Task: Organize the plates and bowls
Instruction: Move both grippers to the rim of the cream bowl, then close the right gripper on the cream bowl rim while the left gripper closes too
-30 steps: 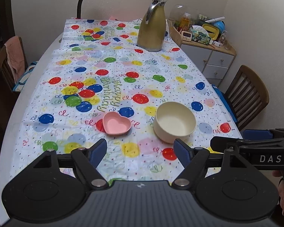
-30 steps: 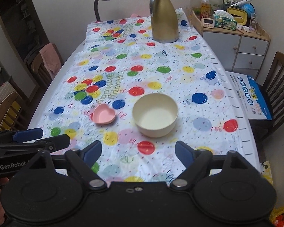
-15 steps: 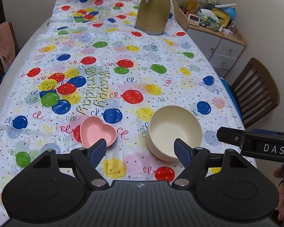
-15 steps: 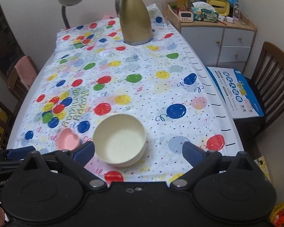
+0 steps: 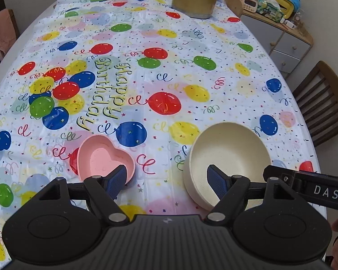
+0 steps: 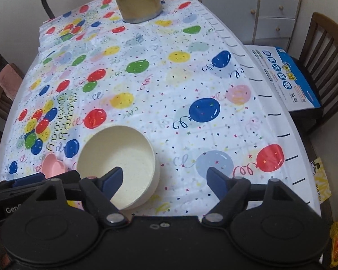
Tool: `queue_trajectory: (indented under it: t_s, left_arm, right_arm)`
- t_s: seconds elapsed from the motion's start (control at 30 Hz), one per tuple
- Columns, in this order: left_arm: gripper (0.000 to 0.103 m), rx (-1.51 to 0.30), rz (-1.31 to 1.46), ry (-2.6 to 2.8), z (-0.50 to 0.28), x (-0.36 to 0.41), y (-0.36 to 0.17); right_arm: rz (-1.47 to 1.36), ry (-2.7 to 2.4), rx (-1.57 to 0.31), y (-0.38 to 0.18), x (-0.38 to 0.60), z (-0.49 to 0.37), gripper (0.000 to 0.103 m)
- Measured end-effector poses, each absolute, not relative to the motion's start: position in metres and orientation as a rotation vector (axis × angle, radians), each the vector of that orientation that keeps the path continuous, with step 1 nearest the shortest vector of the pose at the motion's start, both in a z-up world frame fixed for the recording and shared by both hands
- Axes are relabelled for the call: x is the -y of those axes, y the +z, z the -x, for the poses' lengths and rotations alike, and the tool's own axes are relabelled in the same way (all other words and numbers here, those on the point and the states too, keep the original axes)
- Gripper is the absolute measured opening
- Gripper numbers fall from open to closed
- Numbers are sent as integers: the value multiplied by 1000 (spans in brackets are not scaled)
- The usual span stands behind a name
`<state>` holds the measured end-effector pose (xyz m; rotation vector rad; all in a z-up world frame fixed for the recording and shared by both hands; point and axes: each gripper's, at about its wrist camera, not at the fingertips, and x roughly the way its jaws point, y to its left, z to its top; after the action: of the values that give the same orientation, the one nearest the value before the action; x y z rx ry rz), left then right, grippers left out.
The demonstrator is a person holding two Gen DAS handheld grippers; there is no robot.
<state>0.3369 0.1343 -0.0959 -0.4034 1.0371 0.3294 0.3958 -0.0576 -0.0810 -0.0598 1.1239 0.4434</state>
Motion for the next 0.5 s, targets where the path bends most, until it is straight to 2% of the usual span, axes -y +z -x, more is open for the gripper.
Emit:
queue_trajectory:
  t_s: [0.1,0.2,0.27,0.37,0.4,0.5]
  left_arm:
    - [78,-1034,390,326,-341,-132,-101]
    - [77,-1030,396,321,-345,-131,-104]
    - [69,-1028,404,315,-348,-129,-106]
    - [46,-1044,430,298,-352,-127,-109]
    - [34,-1052,442,295,-354,-127,-110]
    - [28,-1057,445,299,-354,-124,-110]
  right_arm:
    - [58,434,-1130,-88,56,-399,70]
    - [53,434,-1138,-94,56,-401,57]
    - [45,439,-1142,-95,55,-401,50]
    - [45,451,-1139,-96,53,-400,43]
    - [48,450,-1139,-96,52,-400,38]
    - [39,458,-1145,-96,50,-400,28]
